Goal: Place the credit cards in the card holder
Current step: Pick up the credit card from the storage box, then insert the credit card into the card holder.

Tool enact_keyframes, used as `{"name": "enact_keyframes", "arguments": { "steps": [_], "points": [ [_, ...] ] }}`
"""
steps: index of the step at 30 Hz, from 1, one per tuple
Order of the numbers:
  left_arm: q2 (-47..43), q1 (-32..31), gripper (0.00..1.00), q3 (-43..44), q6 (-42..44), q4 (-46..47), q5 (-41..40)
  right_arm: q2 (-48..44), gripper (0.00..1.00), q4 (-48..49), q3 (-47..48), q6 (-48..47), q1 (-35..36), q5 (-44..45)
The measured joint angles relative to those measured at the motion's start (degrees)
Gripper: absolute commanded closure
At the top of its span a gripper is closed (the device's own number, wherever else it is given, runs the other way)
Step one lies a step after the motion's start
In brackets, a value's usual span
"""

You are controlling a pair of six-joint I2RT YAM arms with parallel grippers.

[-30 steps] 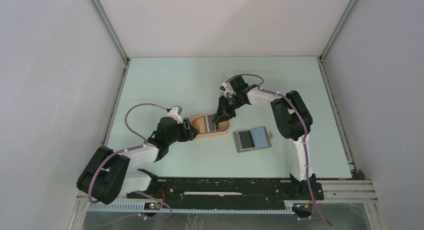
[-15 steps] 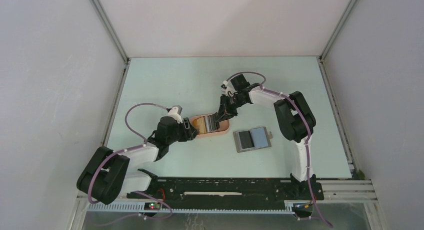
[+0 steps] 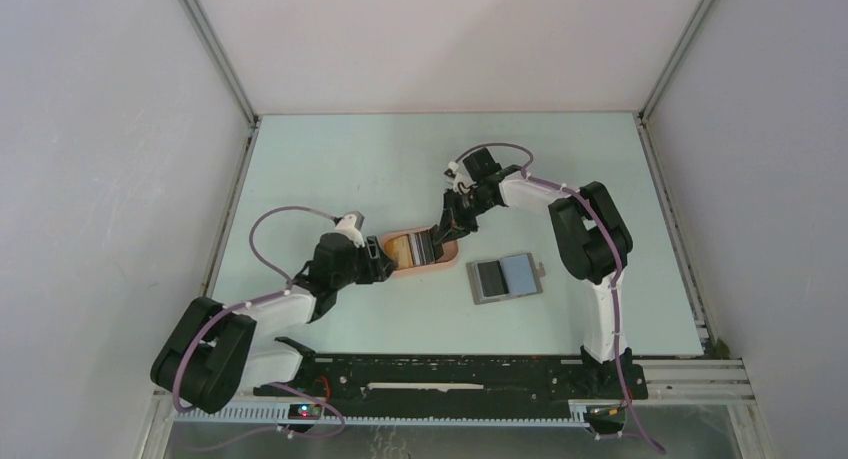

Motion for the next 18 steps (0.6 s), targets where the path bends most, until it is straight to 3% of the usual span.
{"name": "enact_keyframes", "arguments": {
  "steps": [4, 10, 18],
  "points": [
    [-1.0, 0.0, 0.42, 0.0, 0.0, -1.4, 0.1, 0.0, 1.0, -1.1, 0.0, -1.0, 0.0, 2.1],
    [-7.3, 0.0, 0.35, 0.0, 0.0, -6.0, 0.2, -1.0, 1.0, -3.5, 0.0, -3.8, 0.0, 6.5],
    [-22.4, 0.0, 0.3, 0.0, 0.0, -13.3, -0.9, -8.7, 1.0, -4.7, 0.0, -7.8, 0.1, 8.1]
  ]
}}
